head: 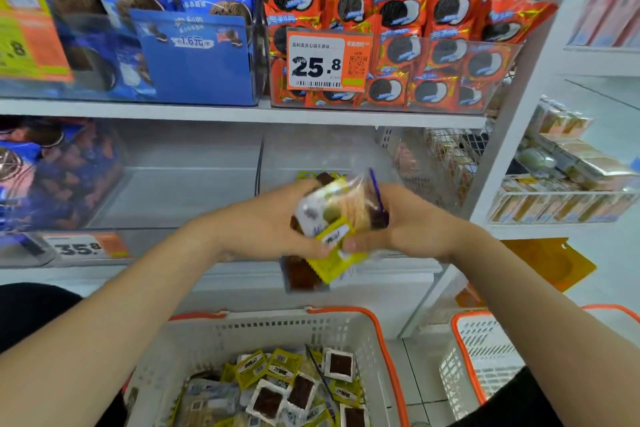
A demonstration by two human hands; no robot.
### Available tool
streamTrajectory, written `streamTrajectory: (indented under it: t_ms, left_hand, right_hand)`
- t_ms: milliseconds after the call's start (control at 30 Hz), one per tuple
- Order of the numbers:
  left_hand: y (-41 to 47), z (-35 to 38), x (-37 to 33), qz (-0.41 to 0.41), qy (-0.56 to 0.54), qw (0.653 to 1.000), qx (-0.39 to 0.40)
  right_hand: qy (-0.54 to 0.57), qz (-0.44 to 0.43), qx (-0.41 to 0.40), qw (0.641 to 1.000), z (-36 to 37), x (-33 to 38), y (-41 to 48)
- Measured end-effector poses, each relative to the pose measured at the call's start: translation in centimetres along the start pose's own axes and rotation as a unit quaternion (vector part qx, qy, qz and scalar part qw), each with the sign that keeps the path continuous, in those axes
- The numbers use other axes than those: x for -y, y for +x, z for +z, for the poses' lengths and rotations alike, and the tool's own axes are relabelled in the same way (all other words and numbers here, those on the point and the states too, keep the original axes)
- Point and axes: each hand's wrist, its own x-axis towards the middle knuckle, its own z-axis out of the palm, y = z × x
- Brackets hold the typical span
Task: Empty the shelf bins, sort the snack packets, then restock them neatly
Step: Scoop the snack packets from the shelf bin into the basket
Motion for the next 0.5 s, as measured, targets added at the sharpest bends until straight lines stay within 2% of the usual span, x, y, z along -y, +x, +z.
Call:
streamTrajectory:
  t_ms: [67, 100, 167, 200, 233, 267, 333, 400, 467, 500]
  left_hand:
    - [-0.8, 1.2, 1.3, -0.030, 0.020, 0.995, 0.094]
    - [-1.0, 1.7, 1.8, -0.047, 0.067, 0.986, 0.146]
    - [-1.1, 1.4, 1.8, -0.122, 0.223, 0.941, 0.224]
    - [-1.0, 0.9, 1.4, -0.161, 0.282, 0.918, 0.228]
    - [-0.8, 0.5, 0.9, -0.176, 0.296, 0.913, 0.217]
    - [-0.5, 0.2, 0.6, -0.159, 0.271, 0.931, 0.187]
    - [1.0, 0.6, 0.2, -0.092, 0.183, 0.977, 0.055]
    - [3.2, 1.3, 0.6, -0.042, 0.190, 0.975, -0.104]
    - [5.6, 1.9, 1.5, -0.039, 0.224, 0.959, -0.171]
    - [6.7, 2.1, 1.9, -0.058, 0.237, 0.955, -0.169]
  right_hand:
    - [-0.059, 0.028, 0.066, 0.996, 1.0, -1.1, 0.1]
    - [-0.084, 0.046, 0.105, 0.990, 1.6, -1.6, 0.3]
    - [-0.135, 0.098, 0.181, 0.969, 2.5, -2.3, 0.7]
    - [-0.176, 0.129, 0.217, 0.952, 2.6, -2.5, 1.0]
    - [-0.212, 0.154, 0.249, 0.932, 2.2, -2.3, 1.0]
    - [-0.237, 0.160, 0.265, 0.921, 1.4, -2.0, 1.1]
    - [-0.212, 0.115, 0.207, 0.948, -0.6, -1.2, 1.5]
    - [-0.124, 0.092, 0.026, 0.988, -2.5, -1.5, 2.4]
    - [-0.191, 0.100, -0.127, 0.968, -4.0, -3.5, 3.7]
    - [-0.276, 0.119, -0.151, 0.942, -4.5, -4.7, 4.5]
